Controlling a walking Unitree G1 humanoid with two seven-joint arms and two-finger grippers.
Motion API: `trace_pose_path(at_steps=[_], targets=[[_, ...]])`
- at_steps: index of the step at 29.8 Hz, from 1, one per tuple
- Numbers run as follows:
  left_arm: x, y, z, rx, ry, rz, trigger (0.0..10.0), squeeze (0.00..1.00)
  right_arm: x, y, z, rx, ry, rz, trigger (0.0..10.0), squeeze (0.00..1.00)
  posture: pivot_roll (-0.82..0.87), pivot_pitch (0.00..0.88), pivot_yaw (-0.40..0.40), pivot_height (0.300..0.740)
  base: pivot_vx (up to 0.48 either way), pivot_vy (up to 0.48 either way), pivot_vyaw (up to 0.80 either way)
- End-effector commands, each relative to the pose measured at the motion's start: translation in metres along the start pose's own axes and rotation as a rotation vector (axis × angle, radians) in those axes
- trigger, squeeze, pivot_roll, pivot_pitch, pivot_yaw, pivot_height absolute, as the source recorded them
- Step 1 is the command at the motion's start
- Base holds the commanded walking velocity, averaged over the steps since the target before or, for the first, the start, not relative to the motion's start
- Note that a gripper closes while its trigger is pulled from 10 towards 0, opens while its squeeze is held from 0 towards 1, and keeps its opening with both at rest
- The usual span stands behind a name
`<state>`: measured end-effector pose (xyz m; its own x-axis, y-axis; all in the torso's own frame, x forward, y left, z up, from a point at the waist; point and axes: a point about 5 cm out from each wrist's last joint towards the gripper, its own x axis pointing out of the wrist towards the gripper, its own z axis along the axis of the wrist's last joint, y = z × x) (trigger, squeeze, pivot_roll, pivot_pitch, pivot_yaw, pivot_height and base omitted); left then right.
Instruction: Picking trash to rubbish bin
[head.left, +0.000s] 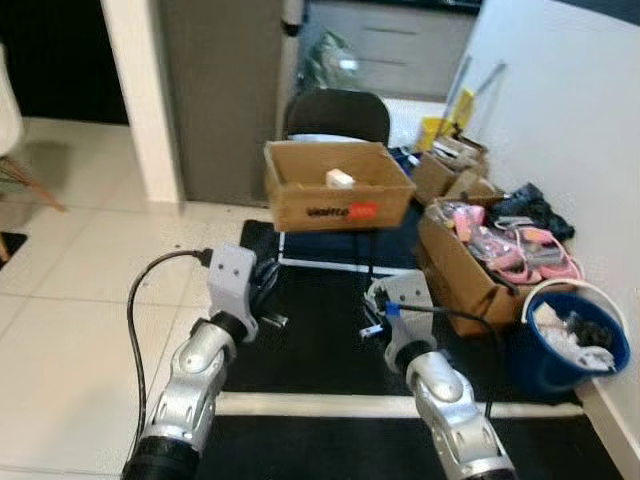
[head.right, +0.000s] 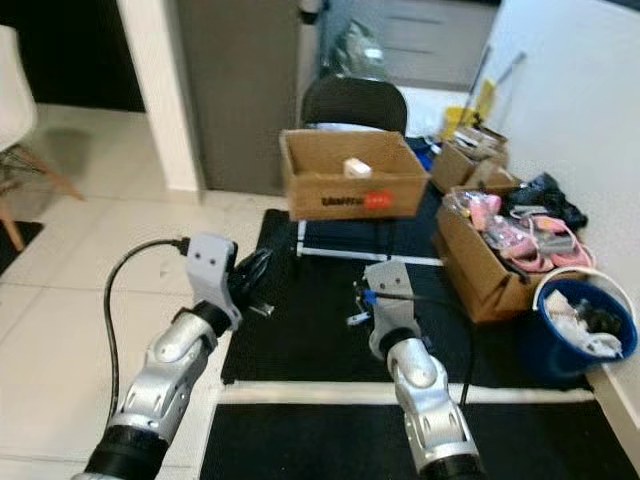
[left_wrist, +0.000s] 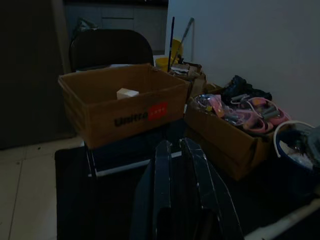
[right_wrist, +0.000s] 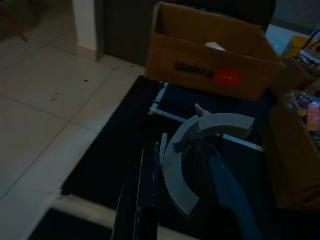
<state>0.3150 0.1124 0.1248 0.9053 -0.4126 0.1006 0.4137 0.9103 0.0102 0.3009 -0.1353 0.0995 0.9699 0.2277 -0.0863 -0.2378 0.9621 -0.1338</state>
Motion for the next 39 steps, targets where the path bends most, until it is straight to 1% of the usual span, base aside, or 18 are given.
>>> trace_pose_path(at_steps=[1, 13, 25, 39], targets=[[0.0007, -0.0034, -0.0018, 0.006, 0.008, -0.016, 10.0, 0.00, -0.0014, -0.0044, -0.0071, -0.013, 0.038, -0.011, 10.0, 0.00, -0.10, 0.019, -0.029, 0.740, 0.401, 0.000, 0.00], [0.0008, -0.0029, -0.0031, 0.008, 0.019, -0.013, 10.0, 0.00, -0.0033, -0.0034, -0.0103, -0.008, 0.049, -0.017, 10.0, 0.00, -0.10, 0.032, -0.025, 0.740, 0.402, 0.000, 0.00], [0.0028, -0.0022, -0.0015, 0.011, 0.018, -0.016, 10.0, 0.00, -0.0022, -0.0058, -0.0121, -0.008, 0.063, -0.035, 10.0, 0.00, -0.09, 0.041, -0.021, 0.740, 0.400, 0.000, -0.76], [-0.0009, 0.0005, -0.0016, 0.018, 0.022, -0.011, 10.0, 0.00, 0.0010, -0.0054, -0.0120, -0.010, 0.065, -0.037, 10.0, 0.00, -0.08, 0.049, -0.021, 0.740, 0.393, 0.000, 0.00]])
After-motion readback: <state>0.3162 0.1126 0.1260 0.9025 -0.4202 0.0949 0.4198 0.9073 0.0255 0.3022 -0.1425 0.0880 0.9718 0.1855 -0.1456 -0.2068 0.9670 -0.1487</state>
